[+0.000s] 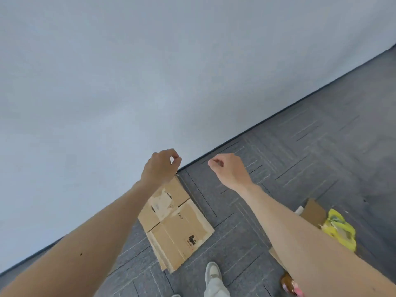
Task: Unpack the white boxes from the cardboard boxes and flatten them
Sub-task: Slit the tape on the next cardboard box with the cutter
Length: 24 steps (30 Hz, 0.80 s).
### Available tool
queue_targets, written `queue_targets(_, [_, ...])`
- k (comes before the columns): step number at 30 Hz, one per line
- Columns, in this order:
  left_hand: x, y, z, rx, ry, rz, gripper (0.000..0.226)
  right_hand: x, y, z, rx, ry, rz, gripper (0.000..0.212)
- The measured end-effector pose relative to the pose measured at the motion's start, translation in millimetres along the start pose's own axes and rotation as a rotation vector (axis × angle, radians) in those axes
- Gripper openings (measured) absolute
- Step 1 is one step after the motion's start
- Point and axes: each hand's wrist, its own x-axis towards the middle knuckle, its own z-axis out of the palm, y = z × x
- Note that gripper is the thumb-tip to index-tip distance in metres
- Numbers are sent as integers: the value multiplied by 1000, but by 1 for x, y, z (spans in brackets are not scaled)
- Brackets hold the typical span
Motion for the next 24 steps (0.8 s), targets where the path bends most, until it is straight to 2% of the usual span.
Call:
queue_targets(8, [-57,148,-7,14,-99,508,18,-154,10,-107,-28,355,212,33])
queue_targets(12, [-104,222,14,15,-177,738,20,-243,29,-157,-30,577,313,26])
queue_targets(17, [-184,313,57,44,-260,1007,24,-365,67,-200,-29,828,486,28])
queue_targets(21, [-269,386,107,49,-352,1205,25,-472,104,-221,-20,1017,632,39])
queue_targets(24, [-343,433,157,37,-442,1295,30,-555,142,-230,4,1113,778,33])
